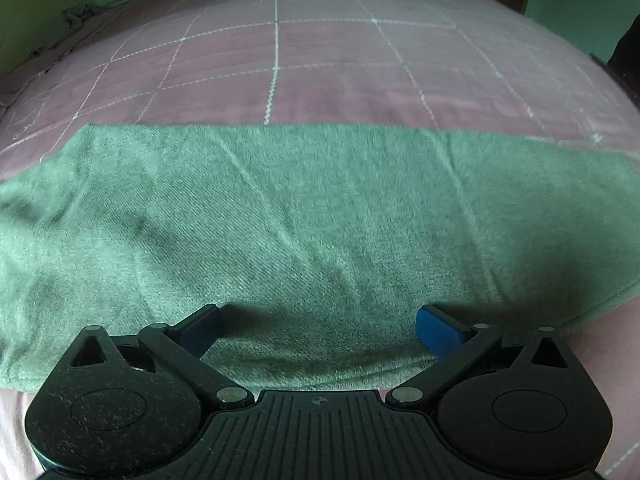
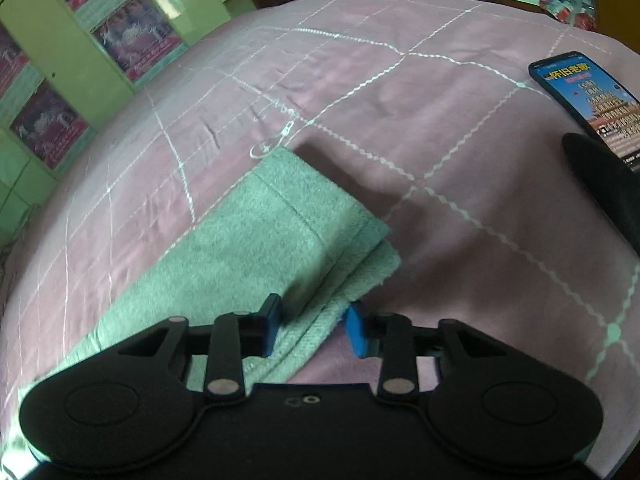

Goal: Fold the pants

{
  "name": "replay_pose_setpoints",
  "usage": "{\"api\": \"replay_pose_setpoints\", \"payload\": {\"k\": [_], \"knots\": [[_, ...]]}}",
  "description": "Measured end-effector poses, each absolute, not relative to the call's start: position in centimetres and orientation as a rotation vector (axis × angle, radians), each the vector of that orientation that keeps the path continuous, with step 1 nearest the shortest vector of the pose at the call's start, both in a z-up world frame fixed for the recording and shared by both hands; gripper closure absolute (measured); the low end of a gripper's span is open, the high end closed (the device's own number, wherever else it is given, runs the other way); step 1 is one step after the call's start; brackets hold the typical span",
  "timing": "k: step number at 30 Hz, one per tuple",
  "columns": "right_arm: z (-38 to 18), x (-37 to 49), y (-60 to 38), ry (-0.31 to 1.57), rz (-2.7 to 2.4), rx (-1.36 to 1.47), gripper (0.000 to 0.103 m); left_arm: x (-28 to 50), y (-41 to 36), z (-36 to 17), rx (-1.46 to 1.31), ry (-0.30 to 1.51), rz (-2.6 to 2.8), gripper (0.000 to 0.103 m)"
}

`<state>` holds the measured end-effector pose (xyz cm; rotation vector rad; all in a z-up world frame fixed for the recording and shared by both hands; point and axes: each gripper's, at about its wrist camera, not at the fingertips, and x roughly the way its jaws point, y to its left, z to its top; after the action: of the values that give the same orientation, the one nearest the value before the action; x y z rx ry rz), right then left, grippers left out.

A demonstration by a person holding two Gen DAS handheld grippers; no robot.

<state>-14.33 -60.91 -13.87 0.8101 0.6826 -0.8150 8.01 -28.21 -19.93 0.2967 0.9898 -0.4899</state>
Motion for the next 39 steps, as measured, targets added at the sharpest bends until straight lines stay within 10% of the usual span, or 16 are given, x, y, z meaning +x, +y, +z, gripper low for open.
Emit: {"api": "replay_pose_setpoints", "payload": {"k": [16, 26, 35, 39], "knots": [[-13.1, -13.4, -59.8, 0.705, -0.832, 0.659, 0.091, 7.8, -28.4, -19.6, 0.303, 0.991, -0.509, 0.0], [-7.3, -8.4, -53.6, 0.617, -0.656, 0.472, 0.093, 10.1, -23.4, -18.3, 0.213, 1.002, -0.474, 0.035], [-6.8, 1.0, -41.7, 0.7, -0.31, 0.29, 0.1, 14.0, -14.5, -18.5, 0.141, 1.022, -0.32, 0.038], [-8.9, 0.6, -41.1, 0.758, -0.388, 0.235, 0.057, 14.5, -12.6, -19.0, 0.145, 1.014, -0.313, 0.038]]}}
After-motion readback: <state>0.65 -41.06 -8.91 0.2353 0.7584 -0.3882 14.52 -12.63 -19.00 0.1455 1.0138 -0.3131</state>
